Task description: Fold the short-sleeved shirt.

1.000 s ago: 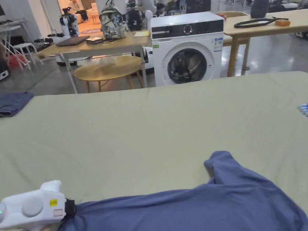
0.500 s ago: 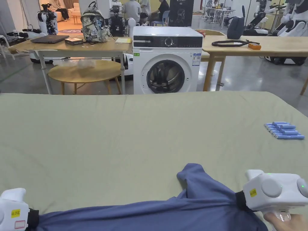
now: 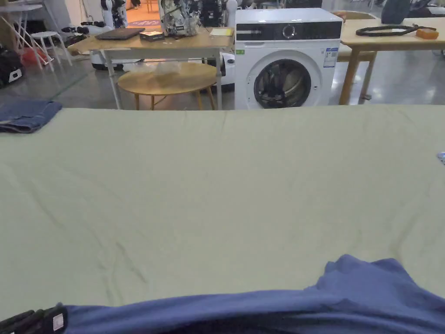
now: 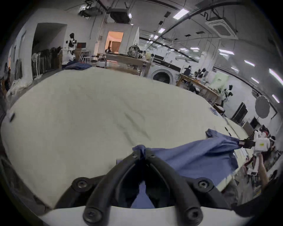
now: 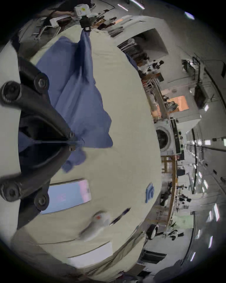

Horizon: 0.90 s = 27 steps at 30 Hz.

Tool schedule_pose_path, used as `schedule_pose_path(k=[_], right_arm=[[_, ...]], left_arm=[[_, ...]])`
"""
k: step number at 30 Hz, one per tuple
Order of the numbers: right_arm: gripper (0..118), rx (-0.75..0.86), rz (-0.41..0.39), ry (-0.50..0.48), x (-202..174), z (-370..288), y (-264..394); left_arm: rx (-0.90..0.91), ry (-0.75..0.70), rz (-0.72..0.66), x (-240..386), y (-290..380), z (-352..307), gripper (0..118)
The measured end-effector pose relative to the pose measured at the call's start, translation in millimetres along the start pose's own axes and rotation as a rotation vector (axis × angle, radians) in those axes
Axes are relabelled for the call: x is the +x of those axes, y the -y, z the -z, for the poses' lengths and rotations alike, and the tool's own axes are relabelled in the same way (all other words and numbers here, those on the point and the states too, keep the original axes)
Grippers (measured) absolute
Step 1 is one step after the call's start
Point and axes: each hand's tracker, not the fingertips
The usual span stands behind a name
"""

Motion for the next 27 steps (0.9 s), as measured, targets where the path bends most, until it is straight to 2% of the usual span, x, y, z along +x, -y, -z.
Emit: schedule_pose_path(k=[5, 7, 9, 10, 11, 12, 13, 14, 15, 17, 22, 24, 25, 26, 27], right_arm=[[0, -0.068, 0.076, 0.093, 12, -31, 71], [0, -0.094, 0.117, 0.078, 10, -30, 83], [1, -0.099, 0.113, 0.082, 7, -20, 93], [6, -0.102, 0.102, 0.089, 5, -17, 97], [22, -0.095, 0.09, 0.093, 7, -10, 99], [53, -0.093, 0.079, 0.099, 4, -8, 100], [69, -0.077, 0.06, 0.12, 3, -9, 101], [70, -0.057, 0.056, 0.139, 0, -14, 98], [70, -0.028, 0.031, 0.17, -2, -22, 94], [70, 0.07, 0.008, 0.164, -11, -39, 83], [70, 0.279, -0.044, 0.018, -58, -69, 39], [69, 0.313, -0.074, -0.019, -75, -68, 27], [66, 0.318, -0.089, -0.046, -85, -66, 21], [55, 0.321, -0.099, -0.072, -93, -64, 18], [31, 0.33, -0.113, -0.099, -101, -61, 16]], left_arm=[[-0.034, -0.048, -0.024, 9, 48, -25, 0], [-0.08, -0.098, -0.056, 5, 61, -18, 0], [-0.08, -0.08, -0.064, 2, 67, -9, 0], [-0.074, -0.083, -0.069, 4, 72, -6, 8], [-0.069, -0.083, -0.07, 6, 76, -3, 28], [-0.068, -0.08, -0.076, -36, 84, 1, 54], [-0.062, -0.092, -0.083, -35, 84, 1, 48], [-0.048, -0.112, -0.082, -32, 82, -3, 50], [-0.015, -0.092, -0.082, -28, 77, -10, 50], [0.051, -0.072, -0.057, -20, 66, -27, 50], [0.281, -0.034, 0.125, 42, 17, -71, 50], [0.353, -0.002, 0.141, 61, 12, -76, 50], [0.375, 0.027, 0.133, 68, 7, -80, 49], [0.388, 0.05, 0.127, 73, 3, -81, 46], [0.395, 0.073, 0.124, 77, -1, -82, 29]])
